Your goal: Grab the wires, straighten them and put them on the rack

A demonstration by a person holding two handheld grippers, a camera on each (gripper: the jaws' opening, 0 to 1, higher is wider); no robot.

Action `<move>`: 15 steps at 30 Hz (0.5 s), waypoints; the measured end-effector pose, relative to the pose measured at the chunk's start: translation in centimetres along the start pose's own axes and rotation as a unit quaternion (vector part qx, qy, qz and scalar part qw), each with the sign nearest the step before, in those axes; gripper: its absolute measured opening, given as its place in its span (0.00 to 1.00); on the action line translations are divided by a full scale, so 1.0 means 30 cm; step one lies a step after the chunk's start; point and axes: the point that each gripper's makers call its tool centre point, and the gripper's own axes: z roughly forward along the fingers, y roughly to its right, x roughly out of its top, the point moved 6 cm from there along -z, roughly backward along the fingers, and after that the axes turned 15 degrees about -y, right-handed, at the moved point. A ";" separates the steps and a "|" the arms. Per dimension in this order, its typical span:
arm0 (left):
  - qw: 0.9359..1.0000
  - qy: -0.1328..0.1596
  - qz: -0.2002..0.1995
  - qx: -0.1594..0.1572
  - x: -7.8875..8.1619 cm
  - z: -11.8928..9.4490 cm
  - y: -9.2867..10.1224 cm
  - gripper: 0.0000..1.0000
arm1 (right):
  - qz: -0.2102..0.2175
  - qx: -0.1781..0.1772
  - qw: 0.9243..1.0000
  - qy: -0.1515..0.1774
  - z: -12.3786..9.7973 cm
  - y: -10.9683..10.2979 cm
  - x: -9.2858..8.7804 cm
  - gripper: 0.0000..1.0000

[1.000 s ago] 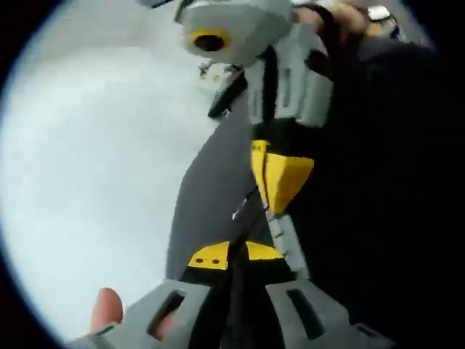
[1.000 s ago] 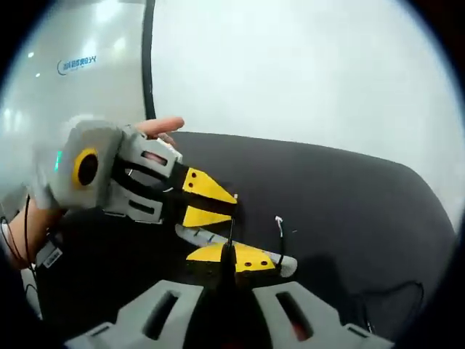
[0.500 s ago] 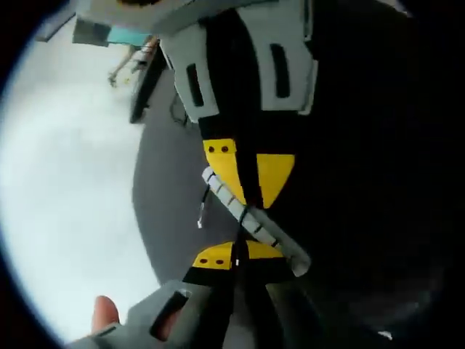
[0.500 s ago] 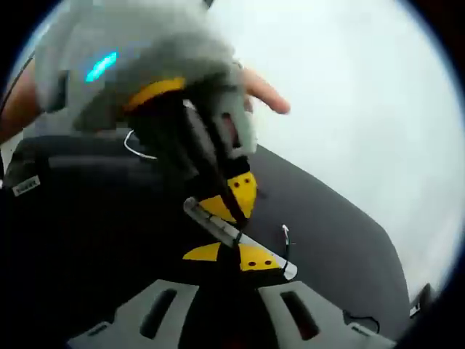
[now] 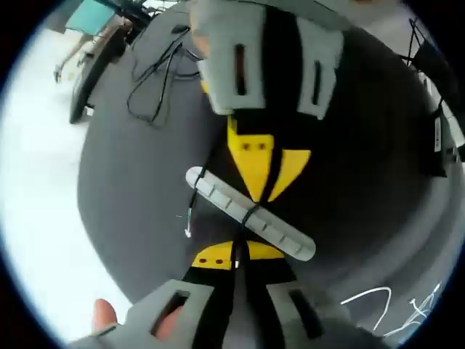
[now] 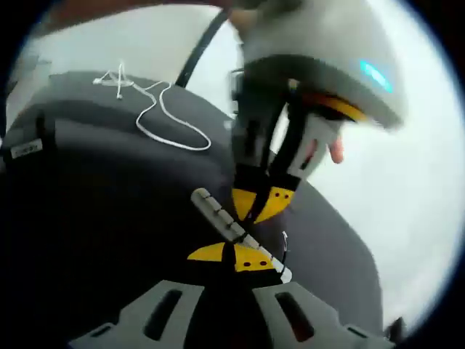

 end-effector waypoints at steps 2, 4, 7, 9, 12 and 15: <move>0.999 0.006 -0.023 -0.027 -0.003 0.005 -0.004 0.03 | -0.009 -0.001 1.000 -0.003 0.002 -0.006 0.003 0.00; 0.997 0.032 -0.060 -0.035 -0.017 0.008 -0.004 0.03 | 0.013 0.019 1.000 -0.007 0.000 -0.004 -0.005 0.00; 0.992 0.068 -0.098 -0.033 -0.039 0.013 -0.003 0.02 | 0.107 0.079 0.991 -0.006 0.008 0.030 -0.016 0.00; 0.992 0.086 -0.090 -0.019 -0.051 0.013 0.005 0.02 | 0.139 0.102 0.985 0.002 0.008 0.041 -0.025 0.00; 0.991 0.085 -0.100 -0.019 -0.049 0.014 0.013 0.02 | 0.196 0.124 0.973 0.019 -0.008 0.049 -0.034 0.01; 0.994 0.069 -0.086 -0.021 -0.032 0.010 0.010 0.02 | 0.241 0.144 0.959 0.032 -0.026 0.102 -0.029 0.02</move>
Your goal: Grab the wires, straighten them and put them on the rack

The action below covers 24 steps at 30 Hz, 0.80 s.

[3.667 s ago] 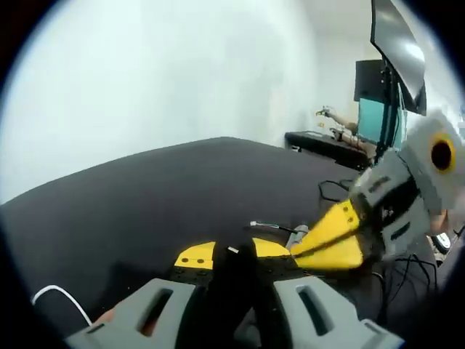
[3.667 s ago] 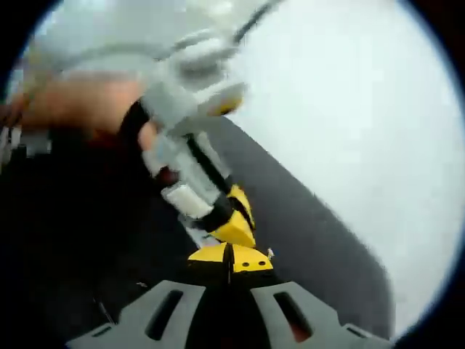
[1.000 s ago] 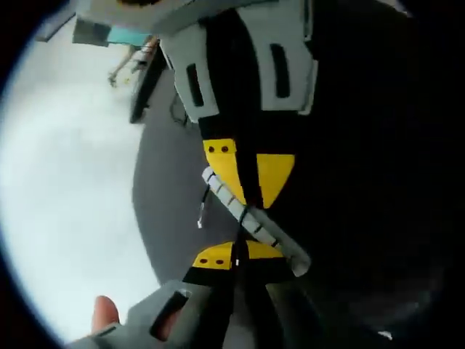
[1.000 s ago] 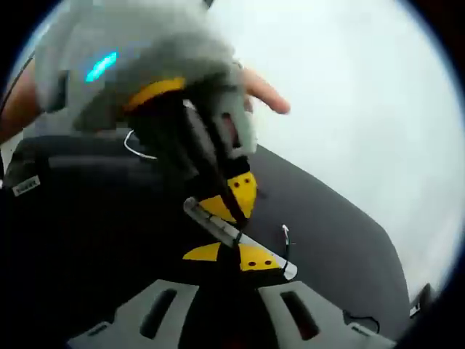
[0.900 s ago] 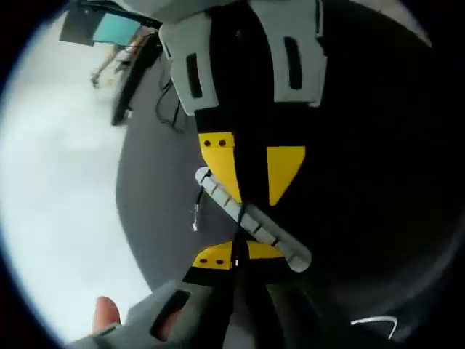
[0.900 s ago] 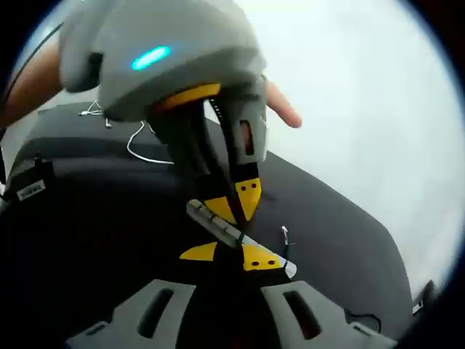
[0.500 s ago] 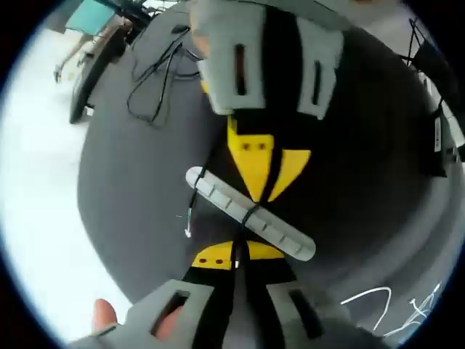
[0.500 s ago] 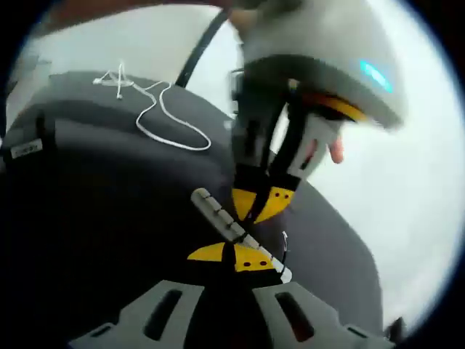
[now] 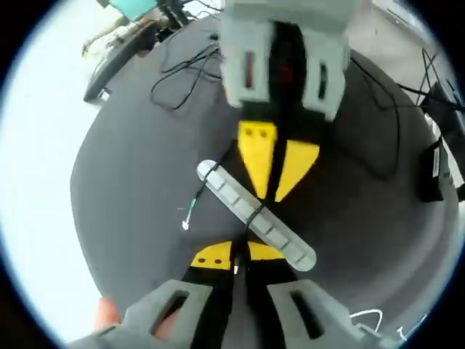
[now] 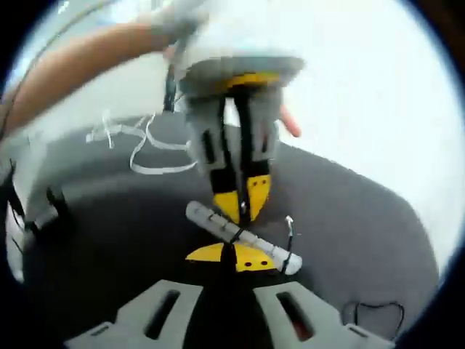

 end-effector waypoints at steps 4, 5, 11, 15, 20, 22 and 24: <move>1.000 -0.022 0.014 0.000 0.013 -0.002 0.005 0.02 | -0.053 -0.055 0.993 0.089 -0.045 0.030 0.078 0.00; 1.000 -0.023 0.015 -0.001 0.011 -0.002 0.004 0.02 | -0.069 -0.053 0.994 0.072 -0.016 0.018 0.067 0.00; 1.000 -0.019 0.008 -0.007 0.013 -0.002 0.001 0.02 | -0.090 -0.073 0.993 0.017 0.052 0.017 0.013 0.00; 1.000 -0.017 -0.004 -0.006 0.012 -0.003 0.001 0.03 | -0.061 -0.062 0.996 0.021 0.049 0.028 0.025 0.00; 1.000 -0.014 0.000 -0.007 0.012 -0.002 -0.002 0.03 | -0.055 -0.063 0.995 0.045 0.032 0.029 0.039 0.00; 1.000 -0.016 0.003 -0.008 0.013 -0.002 -0.002 0.03 | -0.056 -0.060 0.996 0.040 0.035 0.023 0.035 0.00; 1.000 -0.018 0.006 -0.009 0.015 -0.002 -0.003 0.03 | -0.053 -0.056 0.996 0.038 0.043 0.025 0.037 0.00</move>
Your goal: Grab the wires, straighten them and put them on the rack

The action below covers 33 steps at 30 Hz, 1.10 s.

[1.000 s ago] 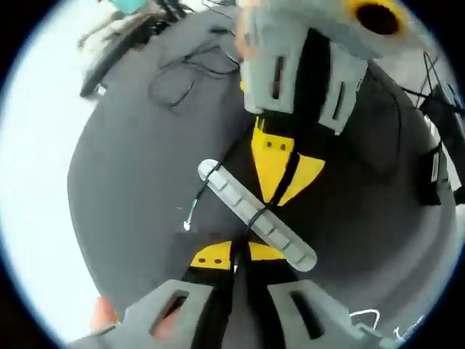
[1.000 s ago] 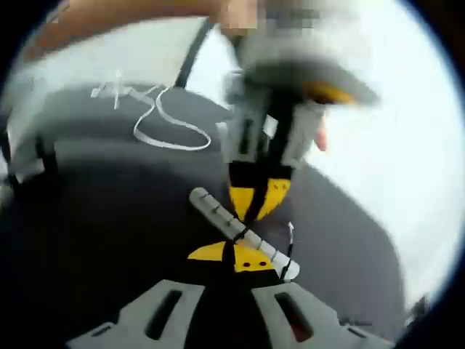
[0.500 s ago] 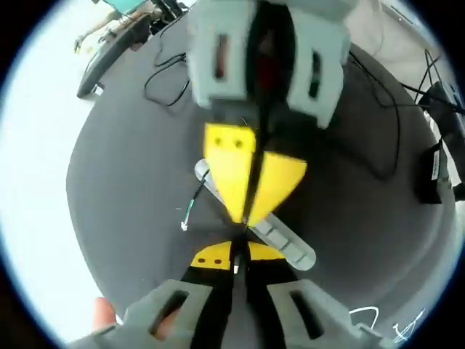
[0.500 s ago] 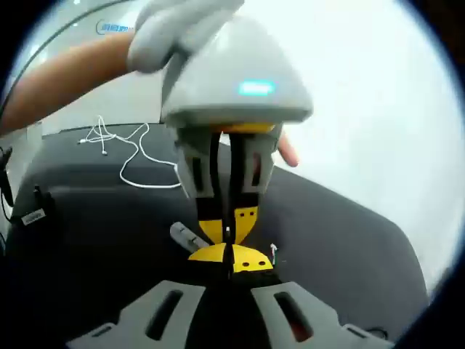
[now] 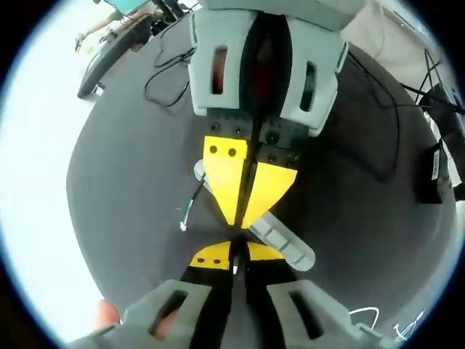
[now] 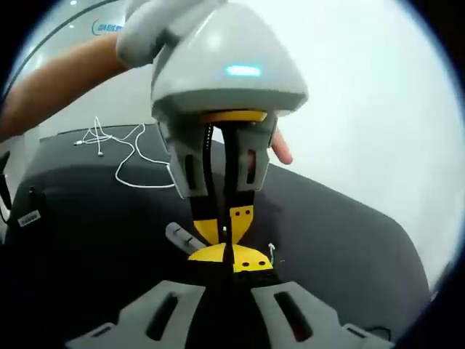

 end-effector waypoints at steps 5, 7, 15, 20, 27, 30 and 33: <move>1.000 0.000 -0.013 -0.010 -0.001 0.002 -0.002 0.03 | -0.025 -0.014 0.999 -0.022 0.005 -0.009 -0.024 0.00; 1.000 -0.003 -0.012 -0.012 0.001 0.002 -0.003 0.03 | -0.017 -0.008 1.000 -0.010 0.007 -0.014 -0.018 0.00; 0.999 -0.006 -0.025 -0.020 0.001 0.003 0.011 0.09 | 0.065 0.016 0.997 0.037 -0.033 0.045 0.037 0.00; 0.999 -0.001 -0.041 -0.023 -0.001 0.003 0.012 0.09 | 0.019 0.015 1.000 0.016 0.003 -0.007 0.012 0.00; 0.996 -0.005 -0.091 -0.005 -0.003 0.000 0.018 0.11 | 0.005 0.018 1.000 -0.003 0.024 0.000 -0.016 0.00; 0.983 0.010 -0.166 0.071 -0.034 -0.017 -0.018 0.34 | 0.042 0.044 0.998 -0.004 0.026 0.007 -0.014 0.00; 0.976 0.087 -0.176 0.096 -0.051 -0.021 0.010 0.34 | 0.129 0.077 0.987 0.050 -0.013 0.053 0.029 0.00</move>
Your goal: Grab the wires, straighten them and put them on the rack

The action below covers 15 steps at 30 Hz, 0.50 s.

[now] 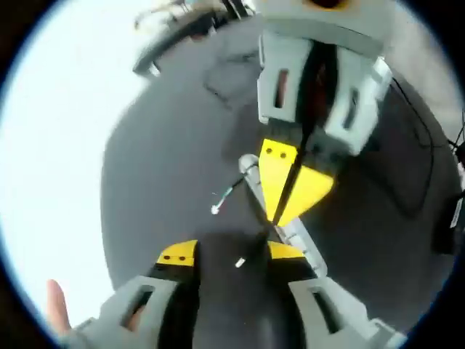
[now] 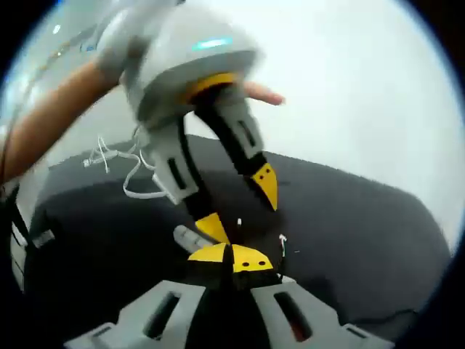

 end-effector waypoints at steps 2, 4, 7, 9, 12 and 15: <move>0.999 0.022 -0.026 -0.006 -0.018 0.013 0.034 0.23 | -0.014 -0.012 1.000 -0.015 -0.019 0.002 -0.003 0.00; 0.998 0.048 -0.042 0.025 -0.028 0.007 0.042 0.22 | -0.034 -0.022 0.999 -0.028 0.000 -0.007 -0.024 0.00; 0.991 0.106 -0.061 0.059 -0.043 0.024 0.063 0.17 | -0.085 -0.048 0.994 -0.040 0.017 -0.028 -0.045 0.00; 0.987 0.113 -0.102 0.057 -0.050 0.022 0.061 0.17 | -0.090 -0.036 0.993 -0.066 0.042 -0.038 -0.068 0.00; 0.986 0.115 -0.099 0.063 -0.052 0.024 0.059 0.18 | -0.089 -0.038 0.994 -0.055 0.043 -0.026 -0.067 0.00; 0.982 0.105 -0.092 0.124 -0.047 0.003 0.026 0.31 | -0.039 -0.011 0.997 -0.058 0.038 -0.021 -0.064 0.00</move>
